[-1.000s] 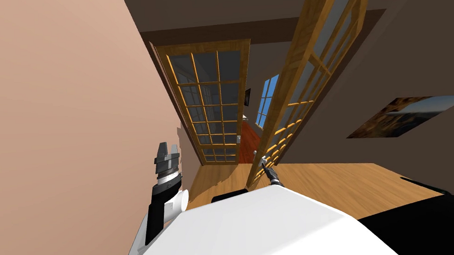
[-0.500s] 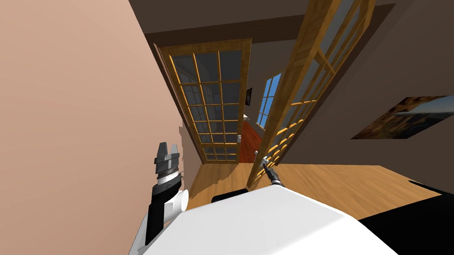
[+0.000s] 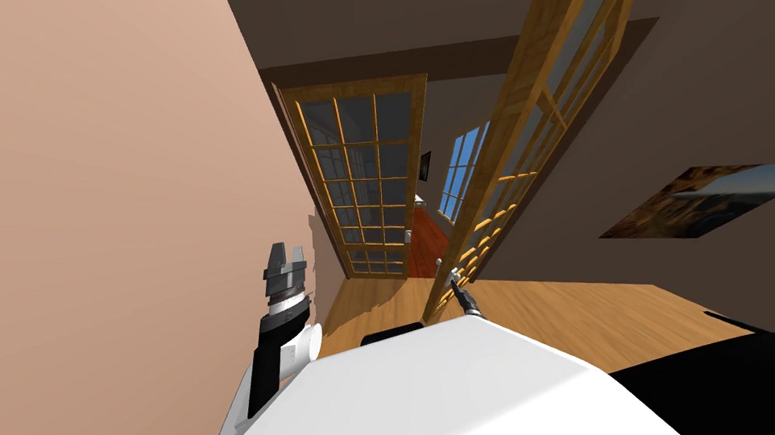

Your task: Pull the door open

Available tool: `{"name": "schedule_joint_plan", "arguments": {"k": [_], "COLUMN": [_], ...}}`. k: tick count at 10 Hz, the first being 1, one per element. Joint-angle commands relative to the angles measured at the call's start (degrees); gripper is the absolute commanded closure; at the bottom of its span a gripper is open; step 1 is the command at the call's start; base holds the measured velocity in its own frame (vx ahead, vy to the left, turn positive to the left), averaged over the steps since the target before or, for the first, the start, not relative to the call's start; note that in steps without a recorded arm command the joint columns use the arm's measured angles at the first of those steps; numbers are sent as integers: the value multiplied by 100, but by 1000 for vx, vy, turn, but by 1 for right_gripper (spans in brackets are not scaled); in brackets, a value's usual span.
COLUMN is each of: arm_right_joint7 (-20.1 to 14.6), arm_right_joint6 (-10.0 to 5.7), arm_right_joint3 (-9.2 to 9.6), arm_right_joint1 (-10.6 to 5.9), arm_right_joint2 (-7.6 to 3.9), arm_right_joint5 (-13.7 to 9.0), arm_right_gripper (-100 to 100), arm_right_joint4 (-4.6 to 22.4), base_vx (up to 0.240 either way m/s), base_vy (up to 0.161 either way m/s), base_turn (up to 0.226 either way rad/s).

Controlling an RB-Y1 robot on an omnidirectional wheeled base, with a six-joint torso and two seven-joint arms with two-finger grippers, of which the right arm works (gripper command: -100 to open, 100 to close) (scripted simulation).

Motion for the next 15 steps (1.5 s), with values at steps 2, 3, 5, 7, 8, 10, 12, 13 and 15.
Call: {"name": "schedule_joint_plan", "arguments": {"k": [2,3,5,7,8,10,12,13,15], "arm_right_joint7": [-43,-43,-43,-424,-425,-425,-425,-690,-694], "arm_right_joint6": [213,233,233,227,227,227,227,223,223], "arm_right_joint3": [-96,-96,-96,-79,-79,-79,-79,-64,-64], "arm_right_joint1": [143,143,143,171,171,171,171,183,183], "arm_right_joint2": [-101,-101,-101,-127,-127,-127,-127,-143,-143], "arm_right_joint5": [-56,-56,-56,-157,-157,-157,-157,-227,-227], "arm_right_gripper": [100,100,100,100,100,100,100,100,100], "arm_right_joint4": [-114,-264,-458,-471,-471,-471,-471,-482,-562], "base_vx": [1,-10,-1,-49,-39,3,-4,-18,-23], "base_vy": [-1,11,0,-19,-17,2,6,-10,-11], "base_turn": [-3,-1,-12,77,46,-12,-1,81,15]}}
